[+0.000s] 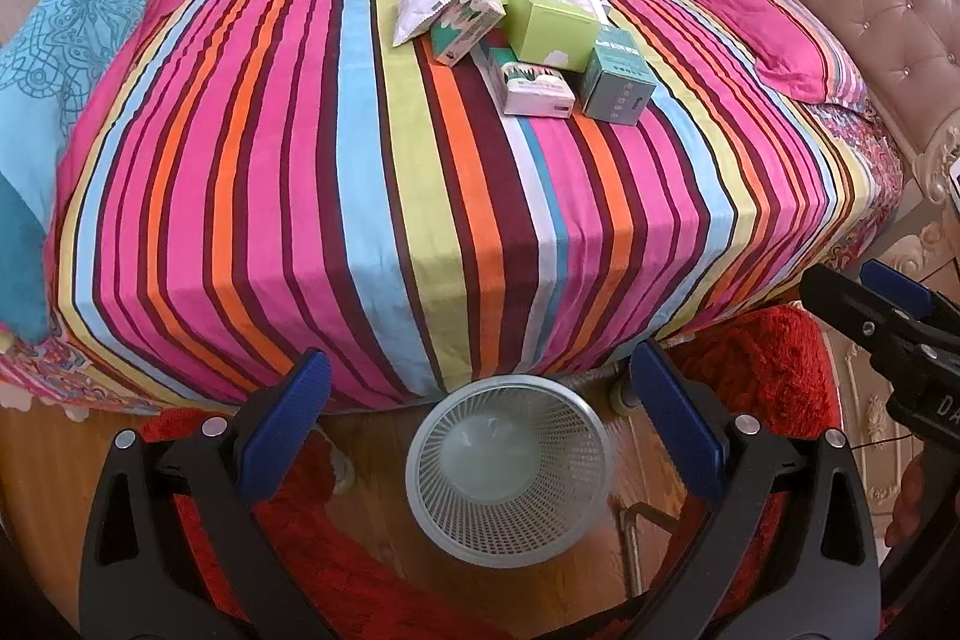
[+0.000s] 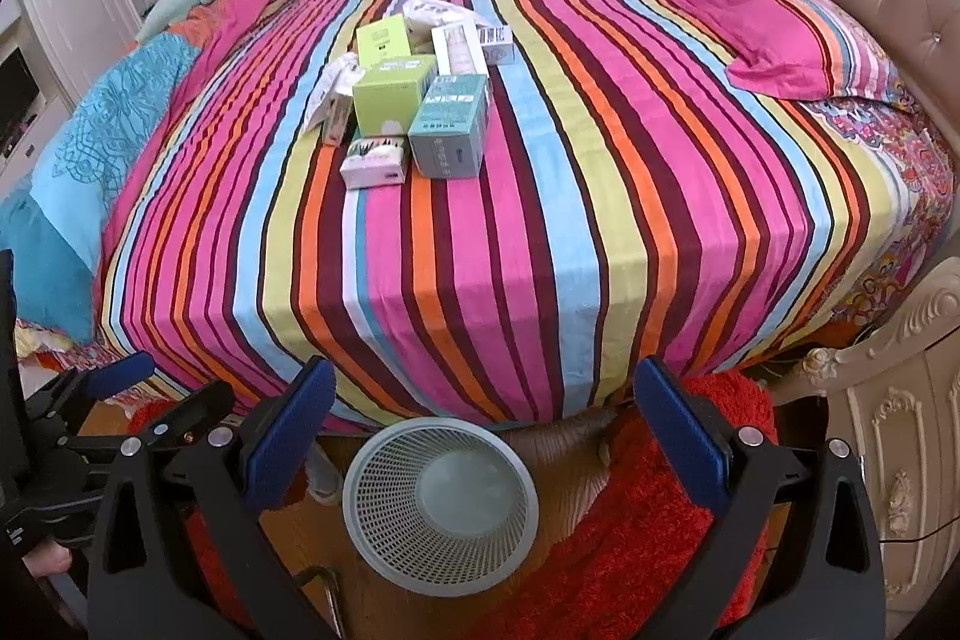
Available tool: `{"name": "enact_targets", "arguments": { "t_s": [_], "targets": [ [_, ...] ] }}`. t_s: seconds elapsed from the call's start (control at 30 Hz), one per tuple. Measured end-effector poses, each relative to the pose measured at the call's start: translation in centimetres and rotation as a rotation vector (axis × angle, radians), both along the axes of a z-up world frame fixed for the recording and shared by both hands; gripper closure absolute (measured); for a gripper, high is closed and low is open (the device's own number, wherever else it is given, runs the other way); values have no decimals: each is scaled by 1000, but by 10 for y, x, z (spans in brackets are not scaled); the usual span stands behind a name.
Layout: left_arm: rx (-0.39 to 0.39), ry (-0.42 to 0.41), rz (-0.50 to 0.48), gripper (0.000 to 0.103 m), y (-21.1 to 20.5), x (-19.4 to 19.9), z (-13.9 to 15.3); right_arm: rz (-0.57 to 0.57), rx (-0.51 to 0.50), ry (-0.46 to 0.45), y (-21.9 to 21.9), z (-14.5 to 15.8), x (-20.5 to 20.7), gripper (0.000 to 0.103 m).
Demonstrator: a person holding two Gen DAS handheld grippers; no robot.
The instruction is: Collect trash
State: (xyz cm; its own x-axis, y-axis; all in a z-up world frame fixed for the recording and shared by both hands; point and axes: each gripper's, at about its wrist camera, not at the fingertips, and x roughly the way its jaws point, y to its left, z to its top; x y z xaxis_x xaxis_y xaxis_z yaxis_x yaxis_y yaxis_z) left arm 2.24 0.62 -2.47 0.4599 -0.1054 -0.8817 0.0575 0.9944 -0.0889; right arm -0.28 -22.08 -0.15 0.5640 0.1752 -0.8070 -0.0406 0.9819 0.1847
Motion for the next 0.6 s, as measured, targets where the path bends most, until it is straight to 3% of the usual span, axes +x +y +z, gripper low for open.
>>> {"name": "enact_targets", "arguments": {
  "t_s": [0.6],
  "targets": [
    [-24, 0, 18, 6, 5, 18, -1, 45, 34, -45, -1, 3, 21, 8]
  ]
}}
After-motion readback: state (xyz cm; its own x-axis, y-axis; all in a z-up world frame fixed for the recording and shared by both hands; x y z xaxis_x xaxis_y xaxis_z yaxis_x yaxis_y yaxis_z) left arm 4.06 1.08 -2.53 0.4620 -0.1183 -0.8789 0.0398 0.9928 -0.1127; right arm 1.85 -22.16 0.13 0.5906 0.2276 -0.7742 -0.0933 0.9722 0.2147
